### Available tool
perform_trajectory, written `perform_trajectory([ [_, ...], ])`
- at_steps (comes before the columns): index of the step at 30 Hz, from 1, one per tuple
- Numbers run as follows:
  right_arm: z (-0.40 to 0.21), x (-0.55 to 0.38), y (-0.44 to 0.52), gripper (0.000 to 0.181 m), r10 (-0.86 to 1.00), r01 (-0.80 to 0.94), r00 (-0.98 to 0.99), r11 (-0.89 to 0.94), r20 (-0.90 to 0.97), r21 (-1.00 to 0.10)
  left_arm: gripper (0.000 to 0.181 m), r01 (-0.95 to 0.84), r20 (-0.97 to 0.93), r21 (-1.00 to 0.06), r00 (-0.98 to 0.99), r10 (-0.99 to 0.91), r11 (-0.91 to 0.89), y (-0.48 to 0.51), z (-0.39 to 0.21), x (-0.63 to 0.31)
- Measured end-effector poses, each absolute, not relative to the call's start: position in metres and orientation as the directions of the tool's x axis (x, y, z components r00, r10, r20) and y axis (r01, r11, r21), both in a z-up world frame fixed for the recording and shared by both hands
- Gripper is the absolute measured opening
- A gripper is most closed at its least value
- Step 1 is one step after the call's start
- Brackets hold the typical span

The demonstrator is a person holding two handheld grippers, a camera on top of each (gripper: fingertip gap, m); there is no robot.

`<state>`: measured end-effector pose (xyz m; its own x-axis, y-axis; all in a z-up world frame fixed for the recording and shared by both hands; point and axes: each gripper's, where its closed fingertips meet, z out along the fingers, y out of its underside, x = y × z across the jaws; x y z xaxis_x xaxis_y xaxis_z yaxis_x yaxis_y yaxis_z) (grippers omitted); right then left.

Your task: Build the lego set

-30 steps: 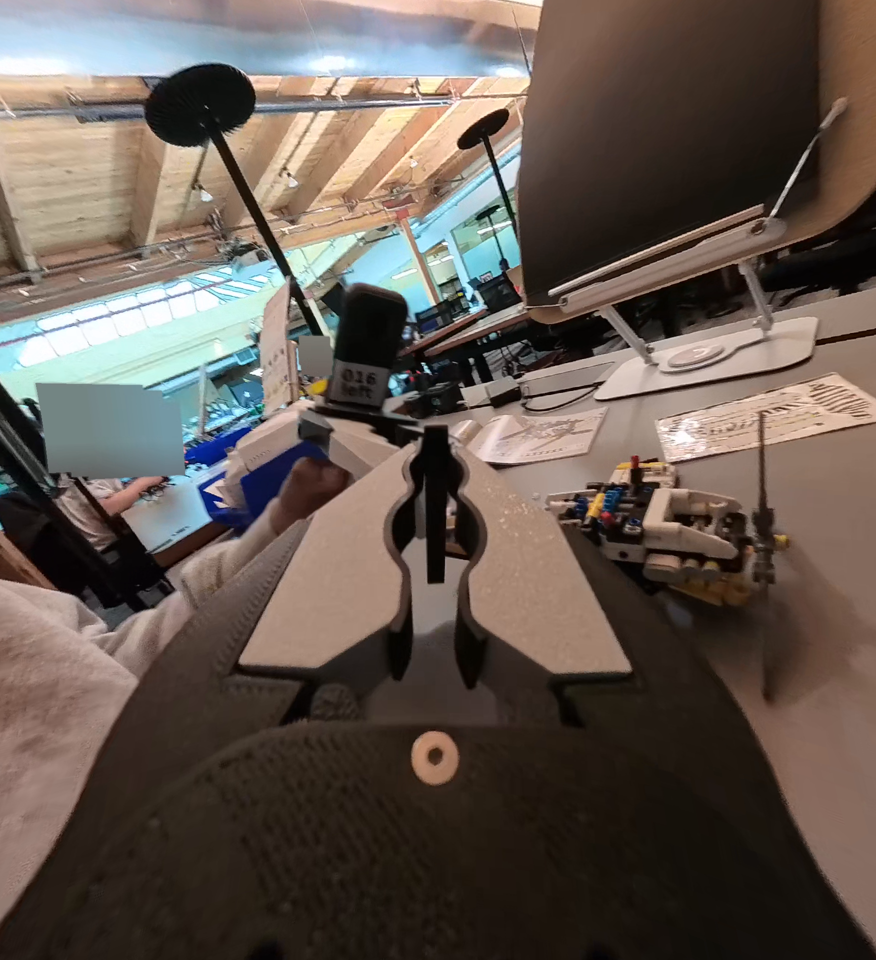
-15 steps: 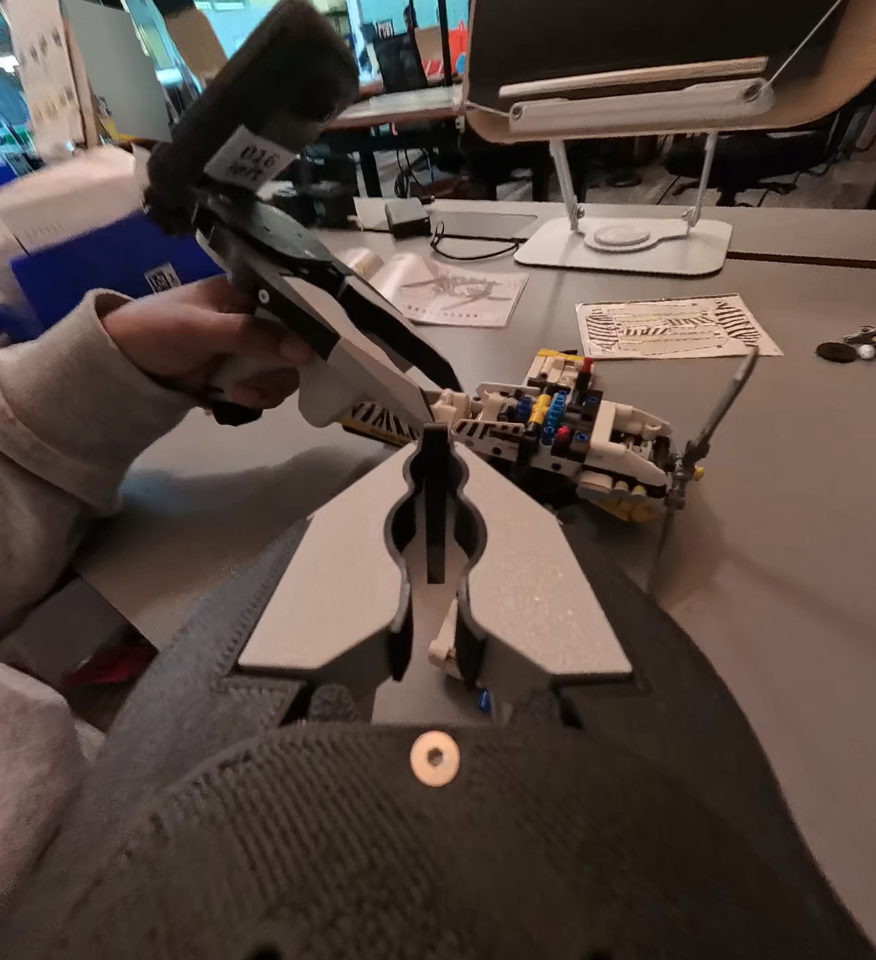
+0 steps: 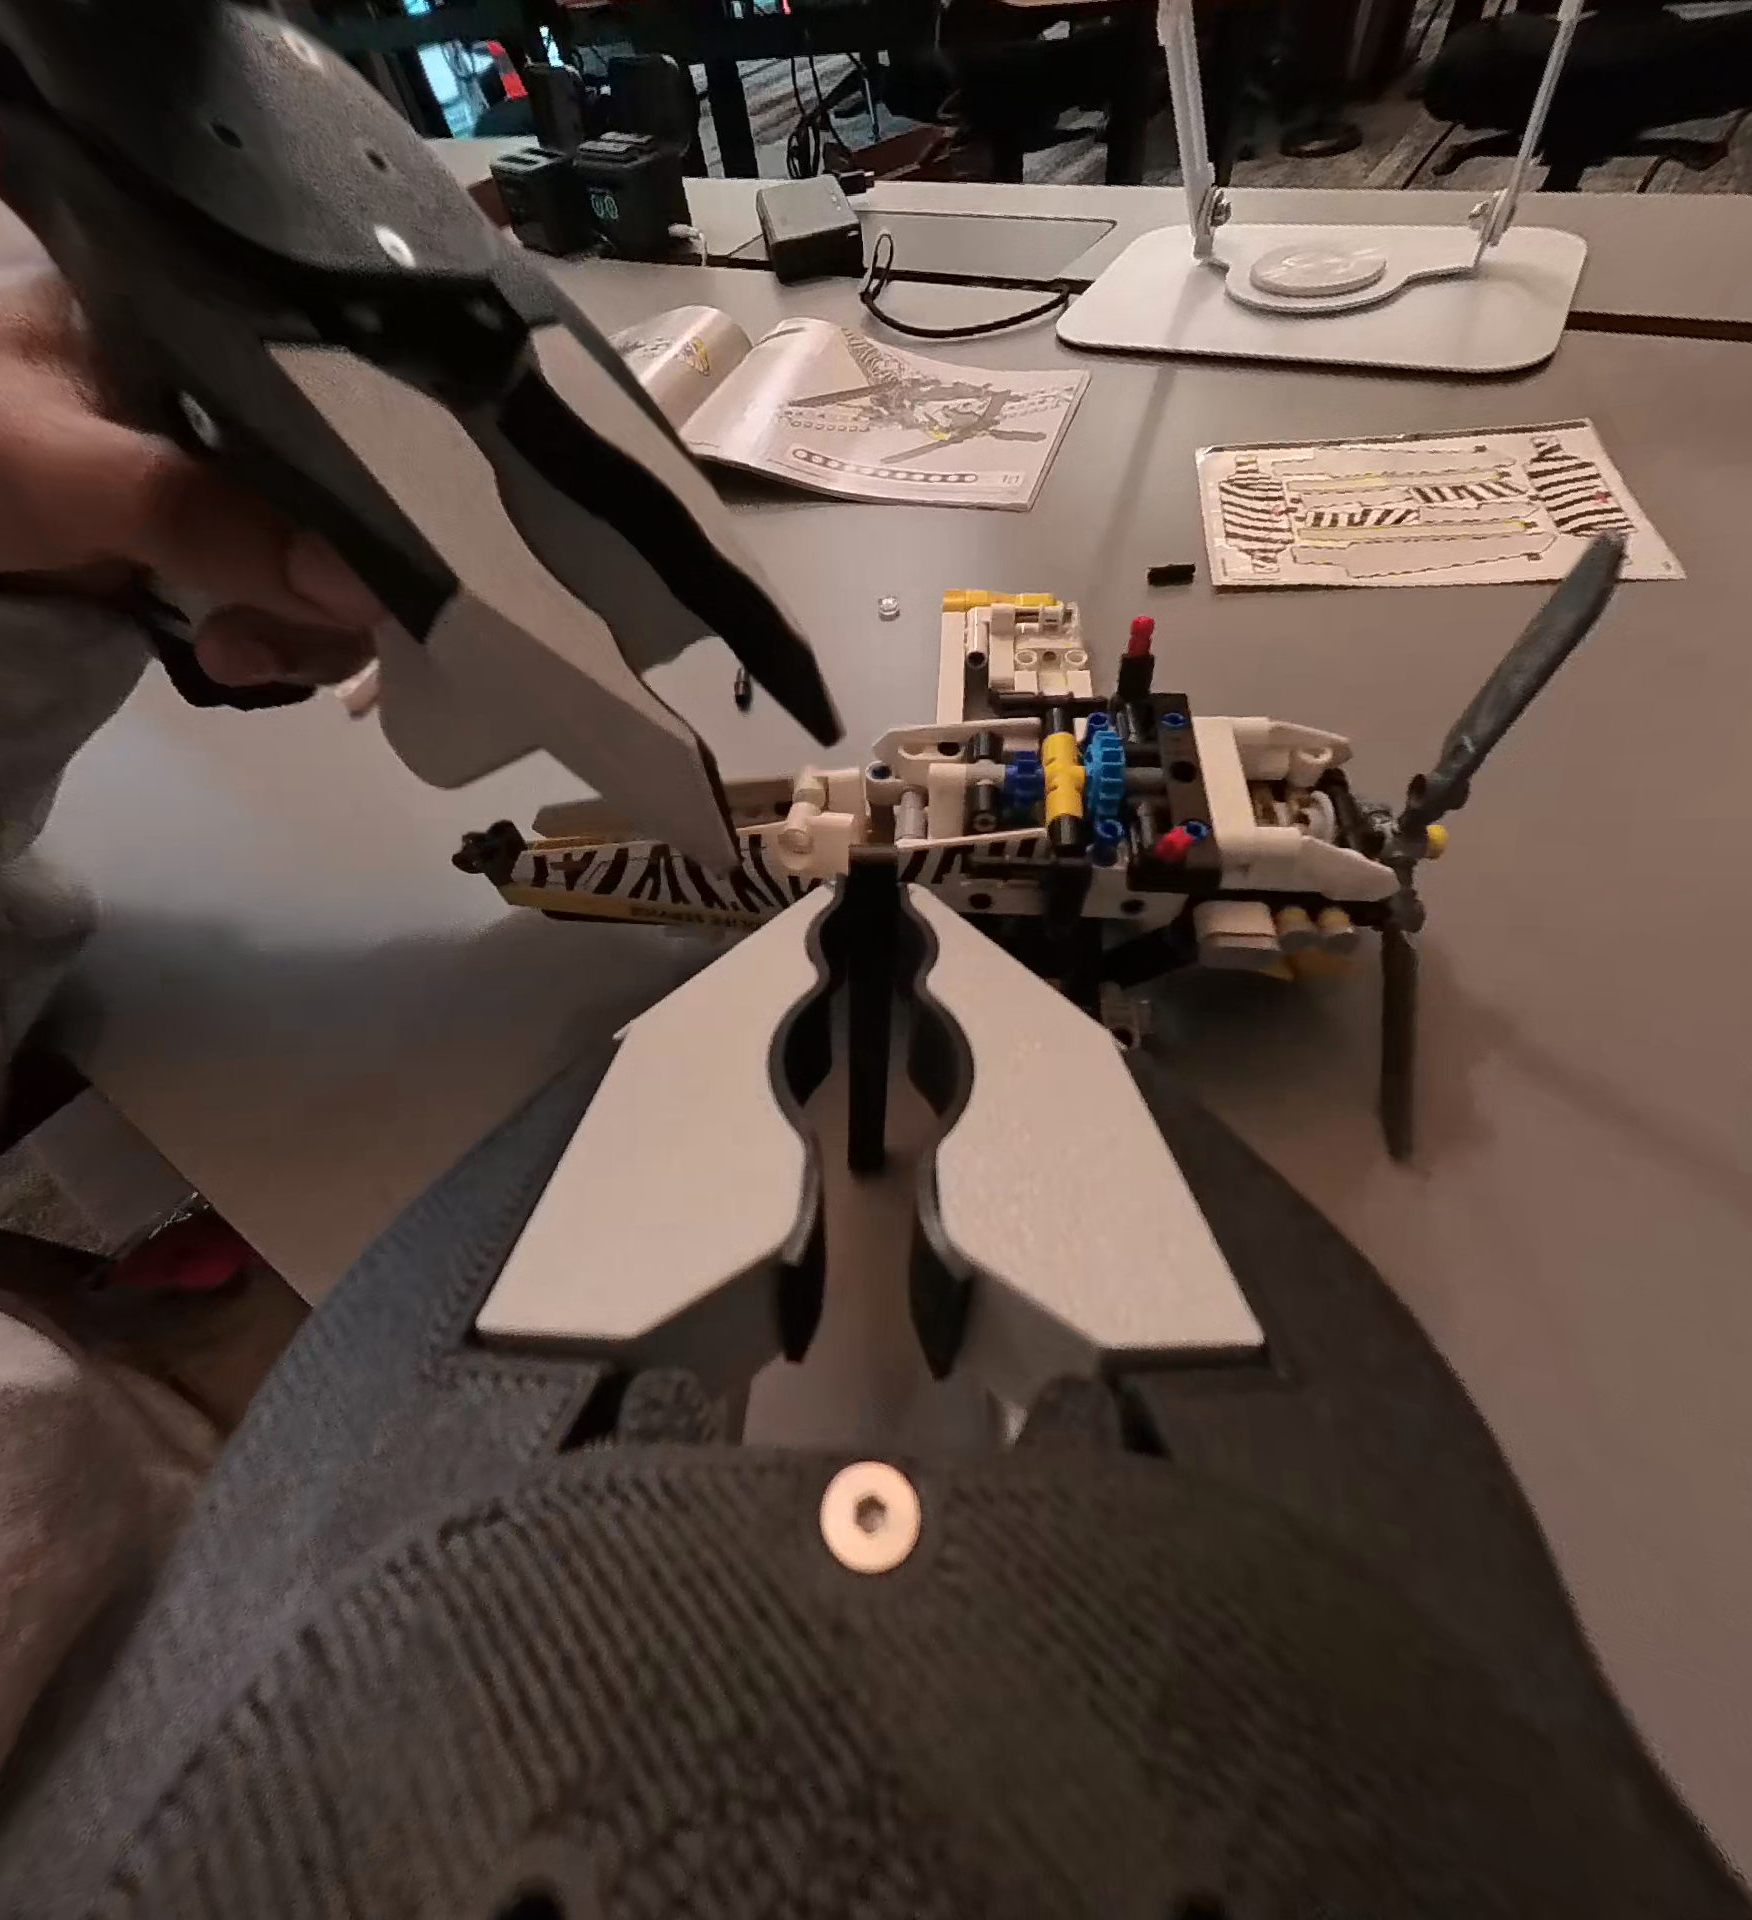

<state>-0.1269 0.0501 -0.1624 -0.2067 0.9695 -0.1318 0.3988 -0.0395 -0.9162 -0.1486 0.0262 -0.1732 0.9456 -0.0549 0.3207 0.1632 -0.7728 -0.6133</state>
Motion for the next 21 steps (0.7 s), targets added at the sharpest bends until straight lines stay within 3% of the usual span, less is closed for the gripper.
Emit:
perform_trajectory([
  [6,-0.174,-0.133,0.045,0.006,0.972,0.418,-0.223,0.025,-0.076,-0.908,0.045,0.171,0.341,-0.713,0.932,-0.122,-0.68,0.037,-0.143,-0.137],
  [21,-0.176,-0.132,0.055,0.006,0.984,0.419,-0.176,0.069,-0.006,-0.905,0.044,0.154,0.308,-0.699,0.946,-0.1,-0.698,0.043,-0.159,-0.142],
])
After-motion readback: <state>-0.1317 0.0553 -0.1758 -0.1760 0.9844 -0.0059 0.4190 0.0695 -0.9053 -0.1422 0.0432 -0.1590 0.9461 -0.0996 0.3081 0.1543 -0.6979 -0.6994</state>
